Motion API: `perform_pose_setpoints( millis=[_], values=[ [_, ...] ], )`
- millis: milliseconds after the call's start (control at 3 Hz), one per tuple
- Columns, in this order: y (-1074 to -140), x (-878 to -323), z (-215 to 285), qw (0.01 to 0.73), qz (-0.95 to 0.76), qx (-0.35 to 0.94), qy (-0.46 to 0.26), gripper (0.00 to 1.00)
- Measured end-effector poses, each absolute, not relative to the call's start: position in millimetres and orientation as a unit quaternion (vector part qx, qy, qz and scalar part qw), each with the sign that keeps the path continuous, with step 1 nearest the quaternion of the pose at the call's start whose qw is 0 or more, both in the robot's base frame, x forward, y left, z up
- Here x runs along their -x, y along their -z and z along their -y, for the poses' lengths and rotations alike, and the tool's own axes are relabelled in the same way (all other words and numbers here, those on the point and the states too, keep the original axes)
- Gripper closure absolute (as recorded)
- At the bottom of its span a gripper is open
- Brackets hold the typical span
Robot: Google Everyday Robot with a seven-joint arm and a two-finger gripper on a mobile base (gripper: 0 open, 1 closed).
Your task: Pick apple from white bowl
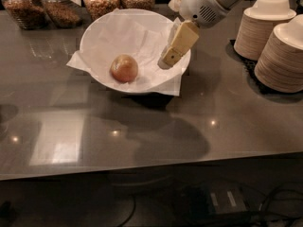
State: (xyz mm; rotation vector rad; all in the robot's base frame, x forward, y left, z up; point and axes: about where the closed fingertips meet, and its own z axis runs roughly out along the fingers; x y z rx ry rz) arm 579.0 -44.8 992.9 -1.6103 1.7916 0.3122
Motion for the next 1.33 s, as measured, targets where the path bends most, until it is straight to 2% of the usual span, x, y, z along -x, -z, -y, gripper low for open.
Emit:
perform_pose_setpoints(
  millis=[667, 1333],
  values=[
    [-986.5, -587.8, 34.6, 0.355, -0.684, 0.626, -0.123, 0.00],
    [-957.6, -622.3, -2.0, 0.364, -0.657, 0.643, -0.149, 0.00]
  ],
)
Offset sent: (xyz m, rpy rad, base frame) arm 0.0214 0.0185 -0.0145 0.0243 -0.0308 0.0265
